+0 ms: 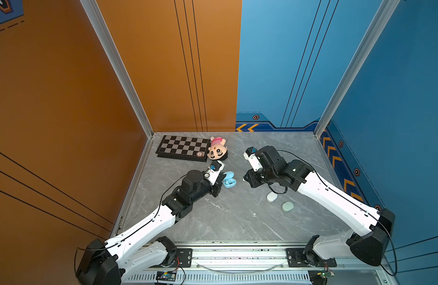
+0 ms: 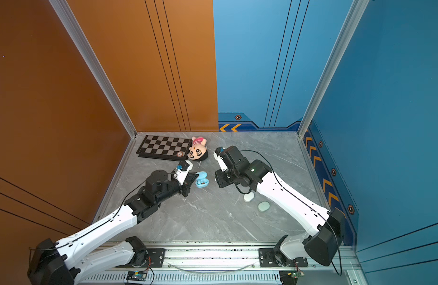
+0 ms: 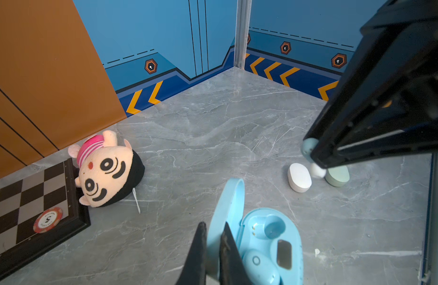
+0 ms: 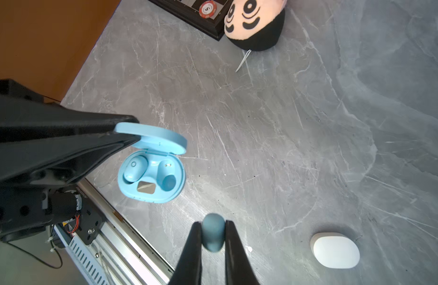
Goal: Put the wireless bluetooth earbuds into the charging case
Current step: 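Lift the earbud and carry it with the right gripper to the case, then lower the earbud into the empty case slot with the right gripper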
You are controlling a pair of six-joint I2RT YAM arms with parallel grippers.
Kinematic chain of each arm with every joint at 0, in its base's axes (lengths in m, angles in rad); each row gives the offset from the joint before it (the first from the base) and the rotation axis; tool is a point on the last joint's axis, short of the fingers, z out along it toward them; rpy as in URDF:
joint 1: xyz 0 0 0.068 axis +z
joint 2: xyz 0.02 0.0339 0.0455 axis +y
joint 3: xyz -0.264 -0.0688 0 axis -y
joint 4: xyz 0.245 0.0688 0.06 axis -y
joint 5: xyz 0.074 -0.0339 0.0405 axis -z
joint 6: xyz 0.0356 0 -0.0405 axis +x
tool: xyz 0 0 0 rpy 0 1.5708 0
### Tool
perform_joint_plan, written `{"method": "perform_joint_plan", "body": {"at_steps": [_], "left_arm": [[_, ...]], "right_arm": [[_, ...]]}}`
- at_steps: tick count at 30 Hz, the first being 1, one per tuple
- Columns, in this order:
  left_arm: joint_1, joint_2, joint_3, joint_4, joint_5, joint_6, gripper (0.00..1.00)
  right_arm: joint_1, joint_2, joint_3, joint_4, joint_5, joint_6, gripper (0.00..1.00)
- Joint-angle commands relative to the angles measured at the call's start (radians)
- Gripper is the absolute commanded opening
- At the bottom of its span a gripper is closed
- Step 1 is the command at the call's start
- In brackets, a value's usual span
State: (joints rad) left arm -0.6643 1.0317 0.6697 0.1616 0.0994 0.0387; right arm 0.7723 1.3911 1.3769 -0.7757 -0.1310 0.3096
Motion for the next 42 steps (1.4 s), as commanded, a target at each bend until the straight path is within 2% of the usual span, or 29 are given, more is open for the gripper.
{"method": "perform_joint_plan", "body": {"at_steps": [1,22,42], "left_arm": [[-0.021,0.016,0.045,0.035,0.023,0.024,0.0],[-0.053,0.039,0.074,0.033,0.018,0.043,0.0],[-0.055,0.02,0.073,0.034,-0.006,0.046,0.0]], "right_arm": [[0.009,-0.006,-0.015,-0.016,-0.02,-0.032,0.12],[0.016,0.038,0.047,0.077,-0.05,0.029,0.12],[0.018,0.058,0.001,0.077,-0.022,-0.007,0.13]]}}
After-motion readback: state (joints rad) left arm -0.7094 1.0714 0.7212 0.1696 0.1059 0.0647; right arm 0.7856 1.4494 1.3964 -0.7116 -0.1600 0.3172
